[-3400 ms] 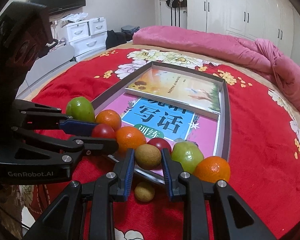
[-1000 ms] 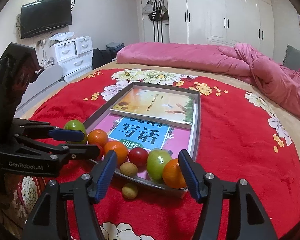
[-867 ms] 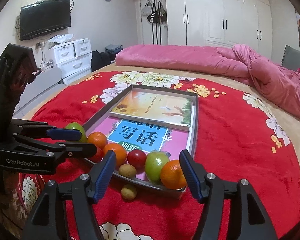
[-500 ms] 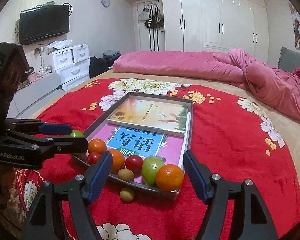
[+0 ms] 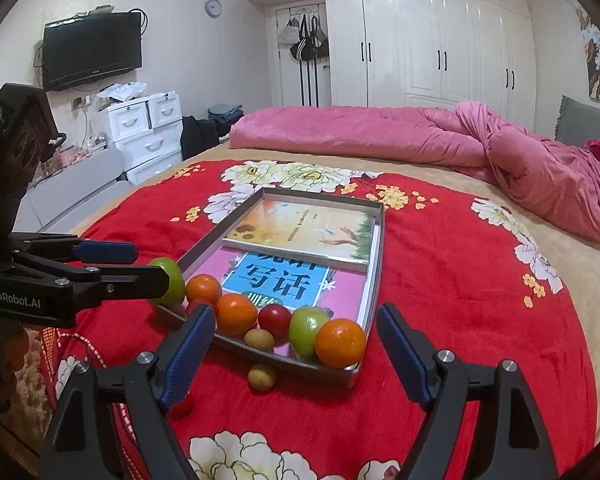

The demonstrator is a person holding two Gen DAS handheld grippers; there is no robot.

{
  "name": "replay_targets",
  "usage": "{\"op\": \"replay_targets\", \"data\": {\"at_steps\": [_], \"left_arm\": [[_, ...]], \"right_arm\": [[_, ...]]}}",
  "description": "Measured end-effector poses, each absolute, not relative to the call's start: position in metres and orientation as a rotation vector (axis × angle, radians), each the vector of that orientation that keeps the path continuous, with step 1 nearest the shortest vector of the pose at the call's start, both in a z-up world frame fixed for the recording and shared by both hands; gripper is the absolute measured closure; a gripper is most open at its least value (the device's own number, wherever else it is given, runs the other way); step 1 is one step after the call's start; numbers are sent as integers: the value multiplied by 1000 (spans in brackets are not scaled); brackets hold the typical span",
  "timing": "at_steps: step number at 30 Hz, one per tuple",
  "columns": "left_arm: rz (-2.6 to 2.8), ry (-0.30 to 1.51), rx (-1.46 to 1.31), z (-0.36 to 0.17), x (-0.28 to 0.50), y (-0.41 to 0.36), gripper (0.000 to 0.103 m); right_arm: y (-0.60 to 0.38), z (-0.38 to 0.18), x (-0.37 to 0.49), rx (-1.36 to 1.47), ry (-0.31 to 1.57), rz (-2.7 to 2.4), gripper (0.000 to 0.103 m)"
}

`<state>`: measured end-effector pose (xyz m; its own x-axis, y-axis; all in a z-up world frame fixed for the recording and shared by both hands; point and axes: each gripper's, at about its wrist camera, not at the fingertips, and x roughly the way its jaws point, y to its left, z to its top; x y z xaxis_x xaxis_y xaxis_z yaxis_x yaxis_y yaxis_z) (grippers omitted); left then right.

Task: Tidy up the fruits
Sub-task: 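Withdraw both tools toward the remaining cherry tomato and brown fruit, then grasp the second cherry tomato with the left tool while the right tool grasps the second brown fruit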

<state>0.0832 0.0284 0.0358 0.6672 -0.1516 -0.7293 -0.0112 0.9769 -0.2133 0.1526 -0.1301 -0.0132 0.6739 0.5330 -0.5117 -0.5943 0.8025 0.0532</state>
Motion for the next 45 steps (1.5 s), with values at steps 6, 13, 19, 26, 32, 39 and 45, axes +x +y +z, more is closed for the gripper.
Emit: {"op": "replay_targets", "data": {"at_steps": [6,13,19,26,32,39,45], "left_arm": [[-83,856,-210,33,77,28,26],[-89,895,-199,24,68,24,26],[-99,928,-194,16,62,23,26],[-109,966,-196,7,58,20,26],[-119,1015,-212,-10,55,16,26],[-148,1065,-190,-31,59,5,29],[-173,1101,-182,-44,63,1,45]], "right_arm": [[-131,-17,147,-127,559,643,21],[-132,-22,144,-130,596,645,21],[-130,-28,145,-141,626,646,20],[-129,-33,147,-149,658,647,20],[-128,-41,151,-153,698,651,20],[-123,-58,164,-141,777,649,21],[-115,-82,182,-83,893,665,39]]}}
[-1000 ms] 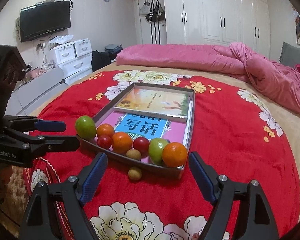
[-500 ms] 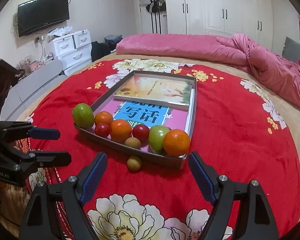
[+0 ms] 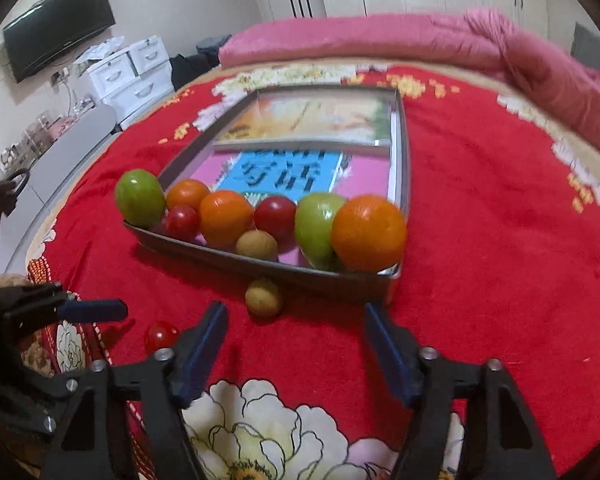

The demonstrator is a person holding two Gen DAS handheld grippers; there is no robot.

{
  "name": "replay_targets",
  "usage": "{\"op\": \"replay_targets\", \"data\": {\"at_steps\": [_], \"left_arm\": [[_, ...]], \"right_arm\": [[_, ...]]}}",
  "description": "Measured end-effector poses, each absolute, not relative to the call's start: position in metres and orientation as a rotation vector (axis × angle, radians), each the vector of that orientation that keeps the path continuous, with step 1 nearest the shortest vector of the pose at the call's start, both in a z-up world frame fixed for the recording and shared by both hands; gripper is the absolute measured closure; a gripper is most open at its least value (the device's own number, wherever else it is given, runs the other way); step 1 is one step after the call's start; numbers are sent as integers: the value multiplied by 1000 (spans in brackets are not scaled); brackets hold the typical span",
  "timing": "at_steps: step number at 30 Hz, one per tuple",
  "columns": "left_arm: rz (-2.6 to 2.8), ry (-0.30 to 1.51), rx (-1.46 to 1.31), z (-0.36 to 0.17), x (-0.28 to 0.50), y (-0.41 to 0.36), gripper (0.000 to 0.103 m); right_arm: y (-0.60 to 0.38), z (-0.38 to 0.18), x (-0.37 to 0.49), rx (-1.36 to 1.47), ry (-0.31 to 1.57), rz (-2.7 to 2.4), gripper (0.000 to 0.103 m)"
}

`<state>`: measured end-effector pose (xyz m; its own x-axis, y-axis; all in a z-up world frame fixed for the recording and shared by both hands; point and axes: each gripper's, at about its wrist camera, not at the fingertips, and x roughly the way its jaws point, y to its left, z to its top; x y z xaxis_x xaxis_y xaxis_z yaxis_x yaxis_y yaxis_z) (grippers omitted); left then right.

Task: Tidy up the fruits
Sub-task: 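Grasp the second cherry tomato with the left tool while the right tool grasps the second brown fruit, then carry the cherry tomato into the tray with the left tool while the right tool carries its brown fruit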

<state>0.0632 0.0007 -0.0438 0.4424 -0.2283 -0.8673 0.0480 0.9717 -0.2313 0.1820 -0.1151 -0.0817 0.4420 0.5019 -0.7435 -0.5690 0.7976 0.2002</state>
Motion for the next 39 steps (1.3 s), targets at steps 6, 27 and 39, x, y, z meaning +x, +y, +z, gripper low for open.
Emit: {"op": "replay_targets", "data": {"at_steps": [6,27,39], "left_arm": [[-189,1104,-179,-48,68,-3,54],[-167,928,-171,-1,72,3,74],[-95,863,-159,19,106,8,74]], "right_arm": [[-100,-94,189,-86,925,702,60],[-107,-50,165,-56,754,805,79],[-111,-25,172,-63,629,771,80]]}}
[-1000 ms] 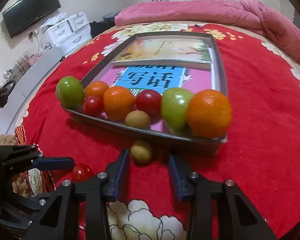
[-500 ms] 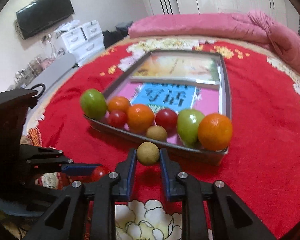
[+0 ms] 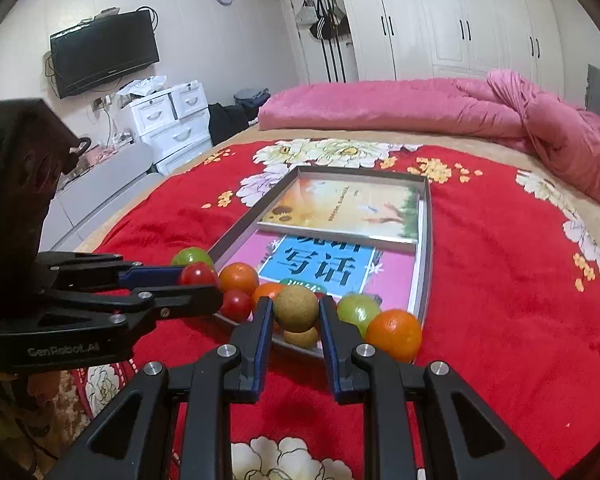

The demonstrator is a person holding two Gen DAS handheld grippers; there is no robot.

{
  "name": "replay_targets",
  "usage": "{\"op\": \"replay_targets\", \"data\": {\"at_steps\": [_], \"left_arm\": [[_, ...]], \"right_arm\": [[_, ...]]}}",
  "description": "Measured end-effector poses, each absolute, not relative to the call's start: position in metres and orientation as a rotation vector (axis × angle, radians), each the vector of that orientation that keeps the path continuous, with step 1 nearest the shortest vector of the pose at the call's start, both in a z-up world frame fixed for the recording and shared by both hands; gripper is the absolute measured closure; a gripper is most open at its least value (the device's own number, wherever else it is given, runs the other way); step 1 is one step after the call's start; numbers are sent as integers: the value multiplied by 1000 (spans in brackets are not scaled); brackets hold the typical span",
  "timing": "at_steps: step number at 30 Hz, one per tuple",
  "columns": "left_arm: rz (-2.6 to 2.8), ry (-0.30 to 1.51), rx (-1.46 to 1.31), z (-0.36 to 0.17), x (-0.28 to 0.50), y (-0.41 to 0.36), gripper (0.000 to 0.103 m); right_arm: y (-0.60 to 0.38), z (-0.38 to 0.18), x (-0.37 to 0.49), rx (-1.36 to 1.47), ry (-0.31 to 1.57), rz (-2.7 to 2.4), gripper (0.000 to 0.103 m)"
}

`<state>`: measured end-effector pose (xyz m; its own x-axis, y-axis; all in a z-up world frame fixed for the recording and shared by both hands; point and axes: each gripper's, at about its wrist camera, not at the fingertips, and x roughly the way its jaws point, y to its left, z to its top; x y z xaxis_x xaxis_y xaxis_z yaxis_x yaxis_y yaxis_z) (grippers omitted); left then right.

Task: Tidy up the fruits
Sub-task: 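Carry the cherry tomato into the tray with the left tool while the right tool carries its brown fruit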

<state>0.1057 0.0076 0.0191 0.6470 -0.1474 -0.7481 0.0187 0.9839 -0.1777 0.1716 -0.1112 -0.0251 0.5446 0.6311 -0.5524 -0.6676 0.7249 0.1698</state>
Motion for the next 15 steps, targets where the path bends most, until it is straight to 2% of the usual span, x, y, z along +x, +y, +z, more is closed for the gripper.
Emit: {"op": "replay_targets", "data": {"at_steps": [15], "left_arm": [[-86,916,-164,-5,118,9,74]], "right_arm": [[-102,-34,179,-99,636,763,80]]}}
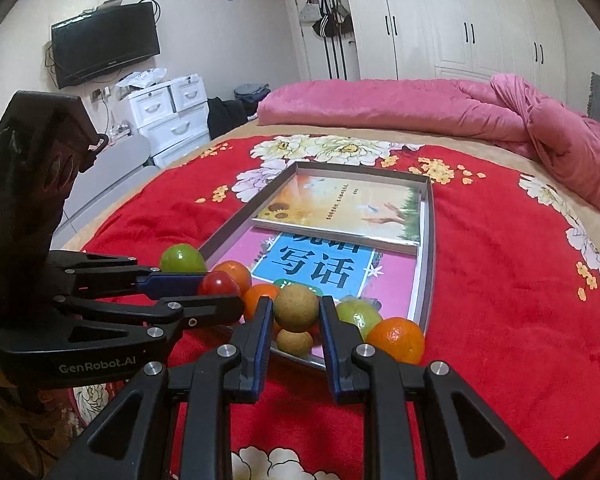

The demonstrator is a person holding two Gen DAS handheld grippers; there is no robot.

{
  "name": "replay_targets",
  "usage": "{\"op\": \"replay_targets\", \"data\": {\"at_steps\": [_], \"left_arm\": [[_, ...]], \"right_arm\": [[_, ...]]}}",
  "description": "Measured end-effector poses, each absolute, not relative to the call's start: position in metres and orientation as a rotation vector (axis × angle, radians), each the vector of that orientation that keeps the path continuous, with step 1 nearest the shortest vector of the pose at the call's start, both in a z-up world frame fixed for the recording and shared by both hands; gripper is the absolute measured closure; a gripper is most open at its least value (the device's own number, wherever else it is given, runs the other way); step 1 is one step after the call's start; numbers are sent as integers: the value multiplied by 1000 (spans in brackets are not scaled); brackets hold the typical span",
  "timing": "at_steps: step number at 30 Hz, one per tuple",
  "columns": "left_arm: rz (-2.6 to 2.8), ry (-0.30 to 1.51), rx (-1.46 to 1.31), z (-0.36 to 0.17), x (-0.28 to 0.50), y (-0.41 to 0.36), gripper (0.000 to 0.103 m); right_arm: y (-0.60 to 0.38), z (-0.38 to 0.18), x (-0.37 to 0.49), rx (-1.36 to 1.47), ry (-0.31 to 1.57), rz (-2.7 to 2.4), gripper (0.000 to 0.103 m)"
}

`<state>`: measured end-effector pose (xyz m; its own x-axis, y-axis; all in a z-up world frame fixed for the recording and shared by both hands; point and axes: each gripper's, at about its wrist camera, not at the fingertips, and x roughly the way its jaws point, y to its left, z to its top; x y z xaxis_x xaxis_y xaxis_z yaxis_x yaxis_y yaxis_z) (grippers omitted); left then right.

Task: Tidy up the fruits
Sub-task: 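Carry the cherry tomato into the tray with the left tool while the right tool carries its brown fruit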

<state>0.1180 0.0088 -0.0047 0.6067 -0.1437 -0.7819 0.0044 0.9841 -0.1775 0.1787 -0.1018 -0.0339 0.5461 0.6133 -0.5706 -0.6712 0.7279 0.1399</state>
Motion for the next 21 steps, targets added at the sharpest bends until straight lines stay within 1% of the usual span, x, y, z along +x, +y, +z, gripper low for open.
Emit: {"op": "replay_targets", "data": {"at_steps": [21], "left_arm": [[-75,924,-163,-10,118,13,74]], "right_arm": [[-90,-57,182,-184,677,737,80]]}}
